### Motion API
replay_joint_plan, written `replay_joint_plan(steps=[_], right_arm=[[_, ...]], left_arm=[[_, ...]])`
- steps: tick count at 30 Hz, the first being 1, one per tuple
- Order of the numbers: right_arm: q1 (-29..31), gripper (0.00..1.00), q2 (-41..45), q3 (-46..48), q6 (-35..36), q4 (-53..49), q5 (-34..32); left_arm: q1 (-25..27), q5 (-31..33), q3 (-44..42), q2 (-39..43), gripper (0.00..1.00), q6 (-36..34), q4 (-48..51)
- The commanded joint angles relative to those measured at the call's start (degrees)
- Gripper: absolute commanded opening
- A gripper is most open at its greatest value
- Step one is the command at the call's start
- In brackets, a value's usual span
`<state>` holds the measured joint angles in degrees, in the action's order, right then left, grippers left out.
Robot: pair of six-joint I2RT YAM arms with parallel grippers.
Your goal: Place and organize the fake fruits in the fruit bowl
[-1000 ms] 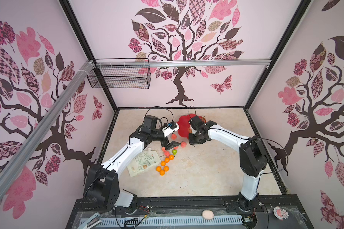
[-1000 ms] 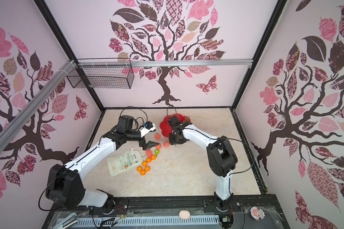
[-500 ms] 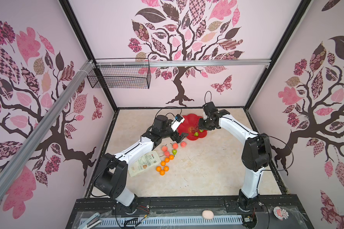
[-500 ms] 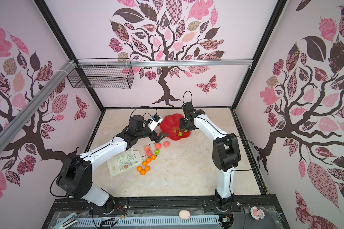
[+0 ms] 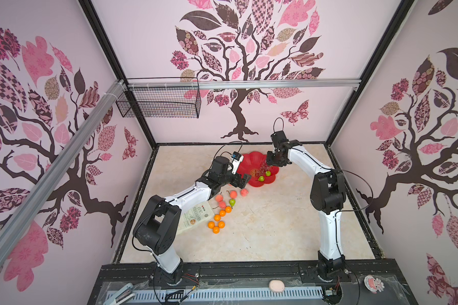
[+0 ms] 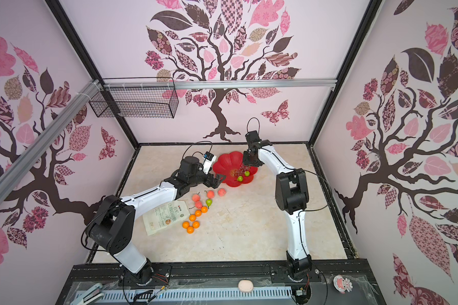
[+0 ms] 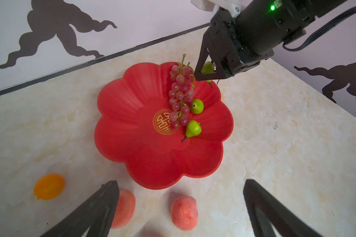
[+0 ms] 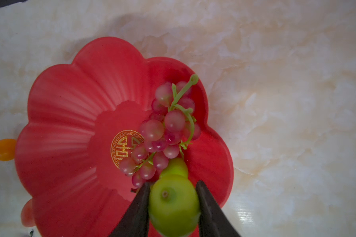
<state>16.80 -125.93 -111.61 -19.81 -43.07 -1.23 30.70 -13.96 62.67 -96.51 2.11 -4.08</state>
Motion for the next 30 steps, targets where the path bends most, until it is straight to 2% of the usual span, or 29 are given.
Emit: replay_joint_plan(steps=[1,12,21,23,30], right_arm=[[-0.3,0.39,-3.4,-2.7,1.0,-2.6,-1.5],[-0.6,0.4,-6.8,-4.6,1.2,-3.9,-2.8],[-0.6,0.45,-4.2,-4.9,1.4,-3.9,-4.4],[-0.6,0.46,-2.4,-4.1,1.4,-3.5,-5.2],[-0.1,0.48,6.5,2.9,0.9,-0.3,-6.3]], left_arm=[[0.9,1.4,3.0,-0.5,0.98,-1.3,1.2],[1.4,2.0,3.8,-0.4,0.98,-3.3,3.2],[1.5,2.2,4.1,0.9,0.98,-5.1,4.3],[1.5,0.1,4.4,1.9,0.98,-6.9,5.3],[0.6,-13.9,4.9,5.1,0.98,-18.3,13.5]])
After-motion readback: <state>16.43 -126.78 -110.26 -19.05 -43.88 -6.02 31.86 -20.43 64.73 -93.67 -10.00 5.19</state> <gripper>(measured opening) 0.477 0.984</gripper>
